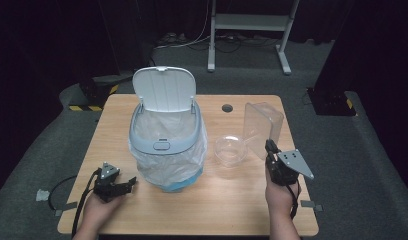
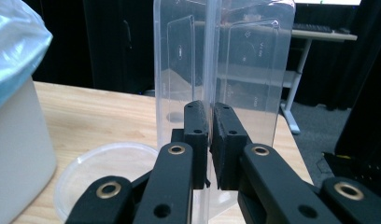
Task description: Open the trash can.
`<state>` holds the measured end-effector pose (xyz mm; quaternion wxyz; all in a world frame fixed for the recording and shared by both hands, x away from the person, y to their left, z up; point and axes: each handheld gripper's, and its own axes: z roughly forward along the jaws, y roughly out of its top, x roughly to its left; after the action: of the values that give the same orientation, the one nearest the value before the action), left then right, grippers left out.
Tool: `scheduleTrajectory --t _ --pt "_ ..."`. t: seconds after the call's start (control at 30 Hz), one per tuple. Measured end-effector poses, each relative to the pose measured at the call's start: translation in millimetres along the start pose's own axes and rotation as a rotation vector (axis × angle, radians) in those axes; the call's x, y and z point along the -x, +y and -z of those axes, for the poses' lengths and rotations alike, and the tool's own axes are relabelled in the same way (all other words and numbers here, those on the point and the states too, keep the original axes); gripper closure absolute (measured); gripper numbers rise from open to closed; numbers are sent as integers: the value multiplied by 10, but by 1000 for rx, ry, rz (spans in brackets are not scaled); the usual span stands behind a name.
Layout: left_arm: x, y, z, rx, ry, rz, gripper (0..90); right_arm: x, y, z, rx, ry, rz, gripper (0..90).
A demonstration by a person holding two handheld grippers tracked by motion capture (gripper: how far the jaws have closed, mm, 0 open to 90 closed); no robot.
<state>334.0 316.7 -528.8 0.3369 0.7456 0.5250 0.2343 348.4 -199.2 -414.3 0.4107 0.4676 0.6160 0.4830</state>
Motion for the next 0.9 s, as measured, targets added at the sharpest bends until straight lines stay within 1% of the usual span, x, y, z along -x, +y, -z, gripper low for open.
scheduleTrajectory --t 0.1,0.13,0.17,0.3,0.43,0.5,0.57,0.6,0.63,0.67,0.7,0.8,0.9 --pt "0 0 1 0 -4 -4 238 -76 66 -10 19 12 2 854" --pt "0 0 1 0 -4 -4 238 -76 66 -10 19 12 2 854" --pt "0 0 1 -1 -6 -4 238 -118 93 -17 27 16 6 854" --pt "-3 3 -3 0 -11 -7 237 -172 127 -28 36 24 6 855" --pt "-2 3 -2 -1 -13 -9 237 -240 144 -46 53 41 -26 855" --pt "0 1 -1 0 -13 -11 236 -259 144 -48 57 44 -28 855" --pt "1 -2 1 0 -14 -9 236 -301 134 -33 74 53 -33 855" --pt "2 -1 0 0 -16 -10 235 -354 137 -31 75 64 -12 856" --pt "2 -1 0 0 -17 -11 232 -377 143 -25 77 67 3 856" --pt "4 -1 -2 -1 -16 -11 228 -394 147 -12 80 72 7 856" --pt "4 -1 -2 -1 -16 -11 225 -394 147 -12 80 72 7 856" --pt "5 -1 2 -6 -15 -17 221 -426 175 30 100 97 -3 855" --pt "6 -1 1 -7 -15 -18 217 -431 194 63 112 109 -11 855"
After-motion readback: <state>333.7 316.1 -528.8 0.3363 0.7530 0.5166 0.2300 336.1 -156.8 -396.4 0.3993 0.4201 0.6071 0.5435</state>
